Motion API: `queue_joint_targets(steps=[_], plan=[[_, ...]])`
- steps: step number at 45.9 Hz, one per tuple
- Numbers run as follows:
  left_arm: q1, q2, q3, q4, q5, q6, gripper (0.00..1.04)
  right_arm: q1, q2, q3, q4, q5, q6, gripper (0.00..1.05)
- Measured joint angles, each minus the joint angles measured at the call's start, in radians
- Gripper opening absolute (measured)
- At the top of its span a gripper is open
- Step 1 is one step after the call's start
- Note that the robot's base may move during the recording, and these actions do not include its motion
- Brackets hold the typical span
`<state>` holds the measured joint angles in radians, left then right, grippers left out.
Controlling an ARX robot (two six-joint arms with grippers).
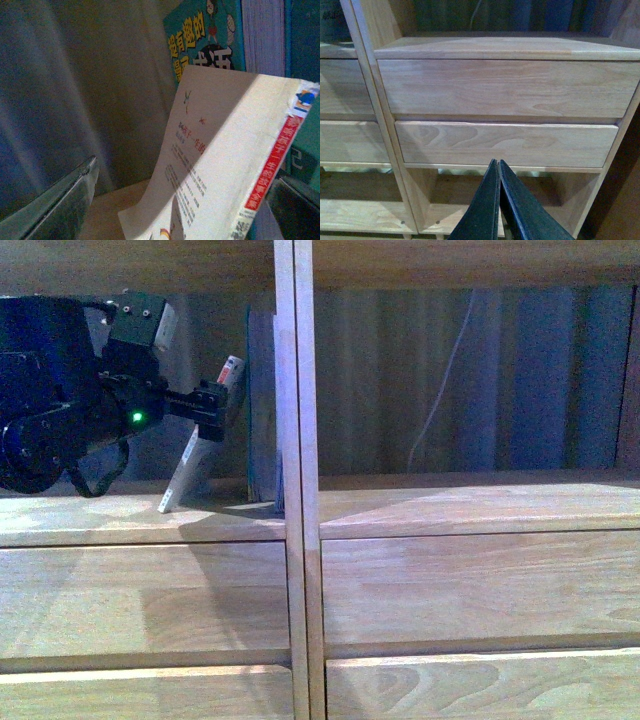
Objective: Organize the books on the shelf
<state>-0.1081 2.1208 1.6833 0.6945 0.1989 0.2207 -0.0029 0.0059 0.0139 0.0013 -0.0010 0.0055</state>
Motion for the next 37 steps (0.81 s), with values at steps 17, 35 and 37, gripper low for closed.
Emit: queue_joint_targets(steps=[17,35,37], plan=[[-0.016,-0.229,-0.283,0.019,-0.068,-0.134,0.97,0.0,0.0,0.0,0.0,0.0,0.0,0.03],[-0.087,-0.912,-0.842,-0.116,-0.306,-0.117,0.97,0.0,0.0,0.0,0.0,0.0,-0.002,0.46],[-0.102,-1.013,-0.904,-0.159,-0.339,-0.093,0.97,0.0,0.0,0.0,0.0,0.0,-0.002,0.54]])
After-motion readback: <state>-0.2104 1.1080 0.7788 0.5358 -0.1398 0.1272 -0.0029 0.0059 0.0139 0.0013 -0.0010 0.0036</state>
